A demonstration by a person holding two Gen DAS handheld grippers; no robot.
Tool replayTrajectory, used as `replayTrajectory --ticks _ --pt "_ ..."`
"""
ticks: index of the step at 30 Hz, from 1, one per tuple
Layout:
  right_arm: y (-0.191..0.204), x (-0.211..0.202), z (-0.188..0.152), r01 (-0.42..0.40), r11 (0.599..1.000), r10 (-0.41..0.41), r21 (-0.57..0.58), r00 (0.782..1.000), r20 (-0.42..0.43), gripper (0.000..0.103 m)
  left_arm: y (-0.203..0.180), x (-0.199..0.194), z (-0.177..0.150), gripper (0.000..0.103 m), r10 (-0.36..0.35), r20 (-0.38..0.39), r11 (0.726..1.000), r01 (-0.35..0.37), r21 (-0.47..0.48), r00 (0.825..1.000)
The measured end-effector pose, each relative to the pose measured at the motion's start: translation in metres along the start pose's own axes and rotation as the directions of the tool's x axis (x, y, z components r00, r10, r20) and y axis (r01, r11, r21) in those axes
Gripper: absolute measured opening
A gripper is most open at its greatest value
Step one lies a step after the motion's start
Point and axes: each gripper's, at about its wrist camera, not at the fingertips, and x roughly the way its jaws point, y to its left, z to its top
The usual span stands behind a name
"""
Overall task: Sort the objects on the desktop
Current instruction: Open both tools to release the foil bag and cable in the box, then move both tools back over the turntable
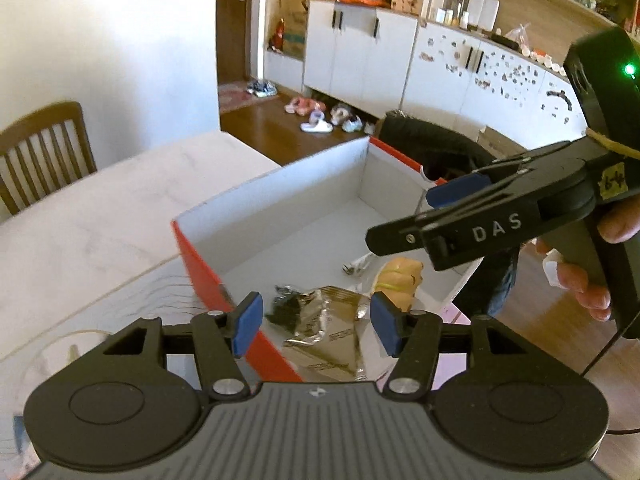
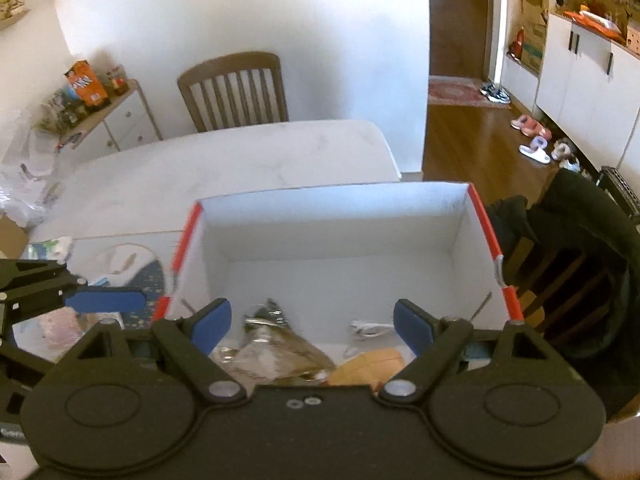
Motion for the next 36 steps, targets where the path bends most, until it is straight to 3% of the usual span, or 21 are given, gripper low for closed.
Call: replayTrajectory --ticks 3,13,31,34,36 --pt "0.012 -0.009 -0.002 -0.015 1.000 0.015 -0.012 1.000 0.026 0.089 0.008 -0.017 -0.005 0.065 0.002 0.029 1.000 -0.002 -0.016 1.000" --pt "0.054 -0.025 -0.014 -0.033 0.999 0.036 -0.033 0.993 0.112 0.094 0.045 -0.065 -0.027 0.075 0.037 0.100 0.998 -0.031 -0.060 0.994" --pt "0.162 -0.019 -0.031 -0.061 0.994 0.075 -0.094 0.984 0.161 0.102 0.135 -0.127 -0.081 0.089 0.104 0.150 0.987 -0.084 -0.138 0.983" --pt "0.179 -0.015 -0.036 -0.069 0.993 0.084 -0.099 0.983 0.160 0.102 0.153 -0.135 -0.092 0.101 0.132 0.154 0.983 -0.109 -0.149 0.979" --pt "0.190 -0.012 -0.039 -0.071 0.992 0.087 -0.104 0.984 0.158 0.102 0.164 -0.142 -0.099 0.103 0.139 0.158 0.981 -0.114 -0.158 0.978"
